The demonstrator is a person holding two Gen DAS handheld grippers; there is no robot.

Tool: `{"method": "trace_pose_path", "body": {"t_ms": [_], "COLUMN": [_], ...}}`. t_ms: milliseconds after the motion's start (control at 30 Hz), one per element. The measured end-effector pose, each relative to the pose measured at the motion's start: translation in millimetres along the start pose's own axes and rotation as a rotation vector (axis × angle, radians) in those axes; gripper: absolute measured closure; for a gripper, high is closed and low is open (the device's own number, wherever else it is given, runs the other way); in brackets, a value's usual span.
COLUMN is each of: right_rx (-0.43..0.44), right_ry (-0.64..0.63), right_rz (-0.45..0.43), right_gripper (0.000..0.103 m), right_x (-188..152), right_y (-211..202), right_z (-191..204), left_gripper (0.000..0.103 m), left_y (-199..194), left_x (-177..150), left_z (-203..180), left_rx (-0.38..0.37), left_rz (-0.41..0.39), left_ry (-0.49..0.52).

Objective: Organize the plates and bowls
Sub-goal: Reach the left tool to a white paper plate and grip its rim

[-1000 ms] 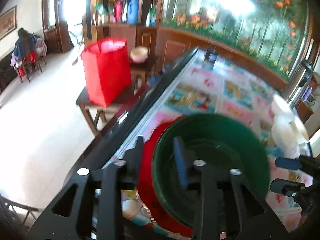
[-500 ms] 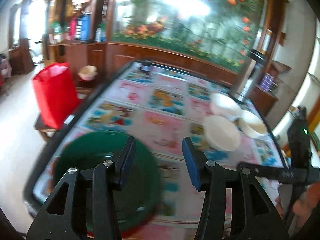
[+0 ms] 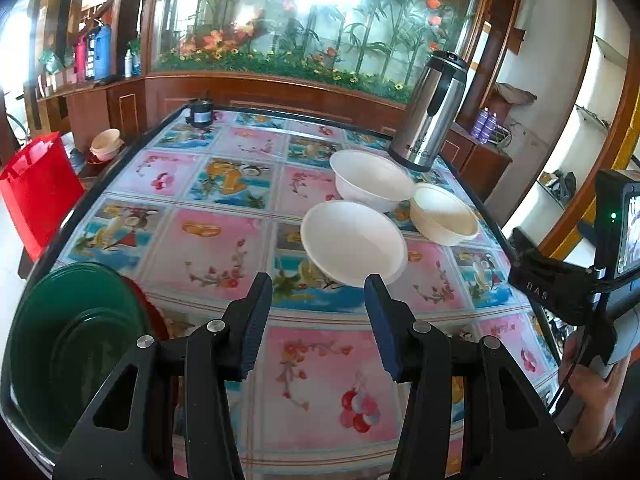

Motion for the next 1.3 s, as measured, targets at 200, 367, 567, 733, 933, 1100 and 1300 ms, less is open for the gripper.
{"method": "trace_pose_path", "body": {"t_ms": [200,367,567,733,933,1100,1300], "right_rx": [0.368,0.452,0.513,0.544,0.699,0.731,0.799], "right_ry": [0.070,0.071,0.049,0.032,0.040,0.024,-0.010], "right_rz": [0.145,0.186,0.203,0.201,0.244,0.315,0.360], "right_gripper": [0.000,0.000,0.001,0.001,0.011,0.035,0.058], "right_x": [-1,-2,-1,4,6,8,13], "right_y": [30,40,44,47,58,76,90], "right_z": [9,20,45,56,64,76,92], "left_gripper": [0.055,0.055,0.055,0.055,0.055,0.055,0.055], "left_y": [16,28,43,55,89,111,133], "left_x": [3,6,19,33,45,49,53], "left_z": [1,6,6,5,6,12,14], "left_rx": [0.011,0.023,0.033,0.067,0.043,0.061,0.078], "left_rz": [0.029,0.046,0.049,0.024,0.123,0.166,0.234], "left_ry": [-0.005,-0.016,-0.024,0.006,-0.008,-0.040,-0.059]}}
Point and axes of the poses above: each gripper's, at about its wrist camera, not at the fingertips, and y roughly the way its jaws point, z to its left, x to its top, the point moved 4 cm from there along y, roughly the way its jaws point, and after that the axes turned 10 degrees about z, right-handed, at the moved point
